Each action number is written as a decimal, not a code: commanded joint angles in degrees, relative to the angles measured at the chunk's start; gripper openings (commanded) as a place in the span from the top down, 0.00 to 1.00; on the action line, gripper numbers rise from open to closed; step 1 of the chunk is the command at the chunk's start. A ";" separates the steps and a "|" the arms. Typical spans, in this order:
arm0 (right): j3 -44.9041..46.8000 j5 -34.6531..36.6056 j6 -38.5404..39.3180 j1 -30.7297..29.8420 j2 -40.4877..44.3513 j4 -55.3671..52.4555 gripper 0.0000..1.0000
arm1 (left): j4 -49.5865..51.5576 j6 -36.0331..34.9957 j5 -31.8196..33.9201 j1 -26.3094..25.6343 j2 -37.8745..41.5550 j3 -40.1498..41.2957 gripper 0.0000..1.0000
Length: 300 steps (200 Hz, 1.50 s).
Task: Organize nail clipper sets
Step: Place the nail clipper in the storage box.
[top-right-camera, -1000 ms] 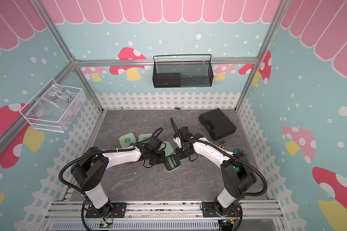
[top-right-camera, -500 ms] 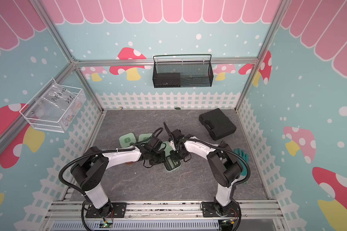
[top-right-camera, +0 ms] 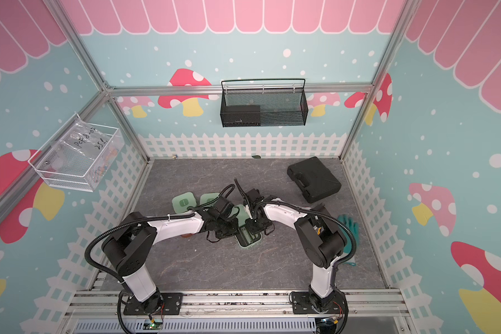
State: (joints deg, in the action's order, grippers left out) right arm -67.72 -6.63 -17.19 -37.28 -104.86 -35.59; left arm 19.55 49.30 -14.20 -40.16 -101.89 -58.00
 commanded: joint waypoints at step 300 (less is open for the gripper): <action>9.06 2.67 1.28 -1.57 5.37 0.16 0.78 | 2.07 0.79 1.15 0.87 -0.11 0.62 1.00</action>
State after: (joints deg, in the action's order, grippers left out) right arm -59.40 -4.62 -16.71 -38.37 -100.01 -26.15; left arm 18.96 49.52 -14.59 -39.86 -101.78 -57.67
